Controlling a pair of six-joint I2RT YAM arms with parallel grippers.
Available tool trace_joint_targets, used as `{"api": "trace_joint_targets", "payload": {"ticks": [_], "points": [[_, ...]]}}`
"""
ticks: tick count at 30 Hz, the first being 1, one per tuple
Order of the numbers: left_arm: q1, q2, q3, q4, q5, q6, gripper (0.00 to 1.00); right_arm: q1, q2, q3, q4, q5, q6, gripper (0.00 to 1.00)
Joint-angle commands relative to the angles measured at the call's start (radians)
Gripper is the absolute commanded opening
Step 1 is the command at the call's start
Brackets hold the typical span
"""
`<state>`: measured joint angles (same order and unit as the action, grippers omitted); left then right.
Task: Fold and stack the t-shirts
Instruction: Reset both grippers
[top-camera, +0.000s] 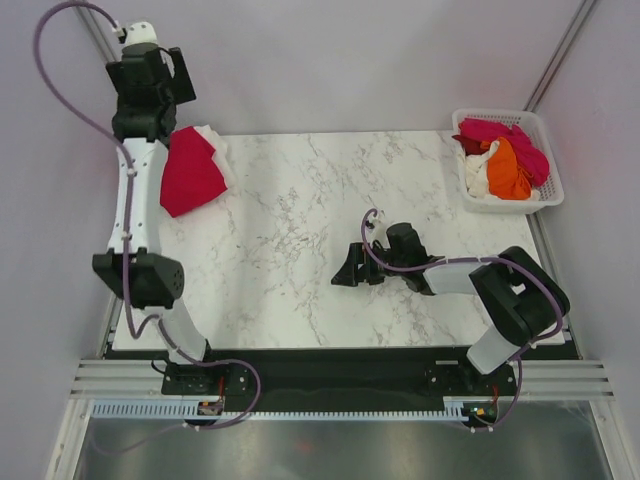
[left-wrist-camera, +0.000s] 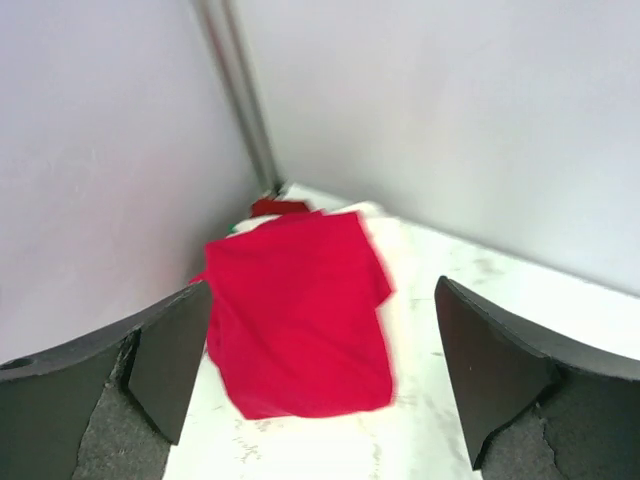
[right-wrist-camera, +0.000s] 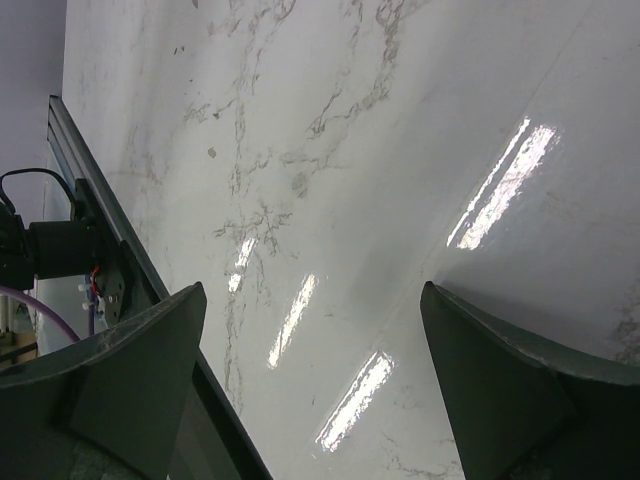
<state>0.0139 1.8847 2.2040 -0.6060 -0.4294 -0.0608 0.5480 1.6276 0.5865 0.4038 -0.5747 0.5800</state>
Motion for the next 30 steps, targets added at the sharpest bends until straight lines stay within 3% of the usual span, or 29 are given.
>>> {"api": "trace_joint_targets", "payload": {"ticks": [1, 4, 8, 14, 19, 25, 30], "points": [[0.001, -0.156, -0.105, -0.003, 0.217, -0.105, 1.0, 0.006, -0.031, -0.06, -0.094, 0.07, -0.019, 0.98], [-0.002, -0.287, -0.315, 0.005, 0.355, -0.161, 1.0, 0.007, -0.113, -0.094, -0.083, 0.09, -0.022, 0.98], [-0.002, -0.444, -0.525, 0.003, 0.518, -0.235, 1.0, 0.018, -0.244, -0.077, -0.201, 0.174, -0.037, 0.98], [-0.051, -0.705, -0.91, 0.006, 0.679, -0.312, 1.0, 0.021, -0.491, 0.127, -0.492, 0.455, -0.152, 0.98], [-0.077, -0.942, -1.203, 0.002, 0.779, -0.336, 1.0, 0.023, -0.601, 0.246, -0.574, 0.549, -0.187, 0.98], [-0.078, -1.174, -1.406, -0.021, 0.83, -0.344, 1.0, 0.023, -0.689, 0.256, -0.629, 0.596, -0.146, 0.98], [-0.084, -1.324, -1.42, -0.021, 0.83, -0.344, 1.0, 0.023, -0.808, 0.23, -0.72, 0.697, -0.129, 0.98]]}}
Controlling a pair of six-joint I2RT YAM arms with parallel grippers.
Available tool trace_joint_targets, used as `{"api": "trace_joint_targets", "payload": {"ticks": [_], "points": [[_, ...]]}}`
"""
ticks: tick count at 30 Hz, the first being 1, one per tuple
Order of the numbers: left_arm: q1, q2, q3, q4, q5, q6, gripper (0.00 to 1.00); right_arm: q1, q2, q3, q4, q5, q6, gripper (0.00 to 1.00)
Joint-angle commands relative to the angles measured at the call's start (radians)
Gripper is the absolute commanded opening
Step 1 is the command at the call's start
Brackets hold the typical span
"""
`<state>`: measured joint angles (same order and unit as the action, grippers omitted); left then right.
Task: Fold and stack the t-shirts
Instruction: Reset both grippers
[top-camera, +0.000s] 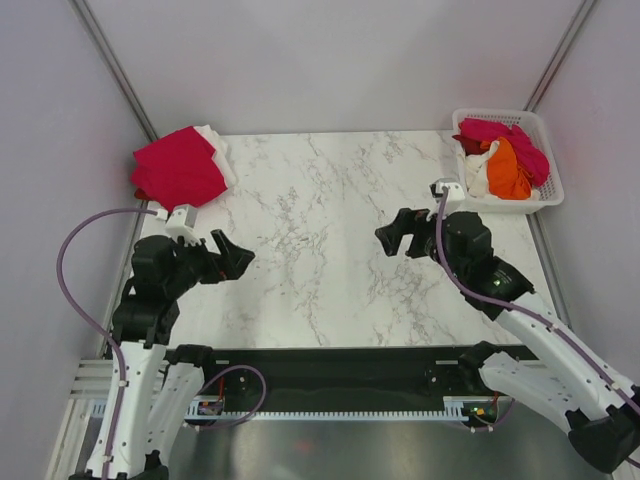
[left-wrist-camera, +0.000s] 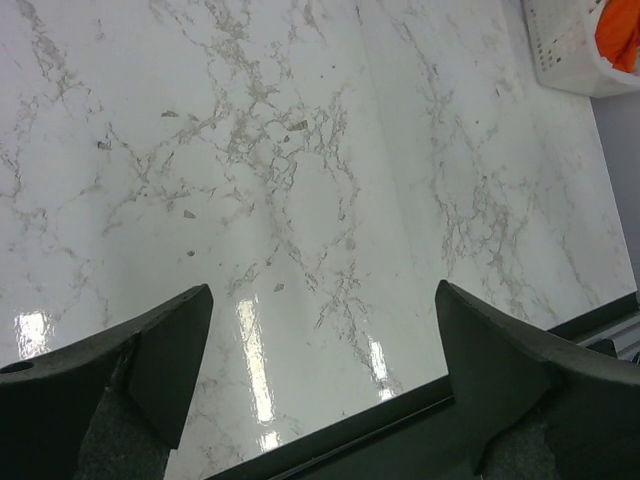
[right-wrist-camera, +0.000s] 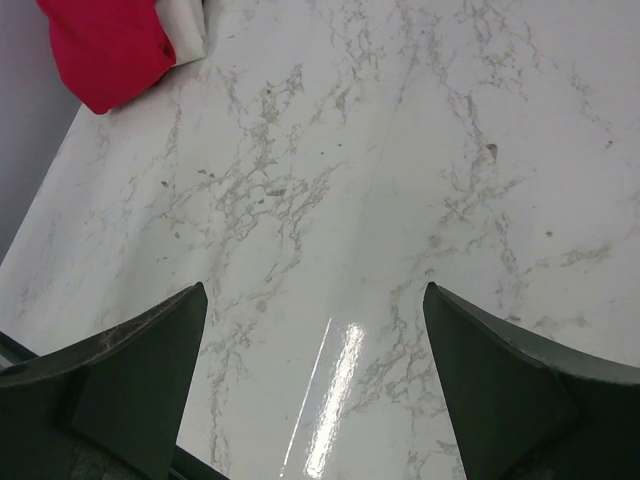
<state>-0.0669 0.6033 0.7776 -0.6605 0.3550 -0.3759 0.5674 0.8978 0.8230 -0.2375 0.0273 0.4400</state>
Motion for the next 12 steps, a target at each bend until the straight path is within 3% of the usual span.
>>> {"api": "trace_joint_targets", "payload": {"ticks": [1, 8, 12], "points": [[-0.004, -0.057, -0.004, 0.033, 0.045, -0.029, 1.0, 0.003, -0.098, -0.007, -0.095, 0.138, 0.011, 0.98], [-0.008, -0.043, -0.032, 0.033, 0.045, -0.029, 1.0, 0.003, -0.246, 0.039, -0.23, 0.333, -0.001, 0.98], [-0.025, -0.042, -0.046, 0.033, 0.045, -0.029, 1.0, 0.003, -0.272, 0.097, -0.281, 0.365, -0.02, 0.98]]}}
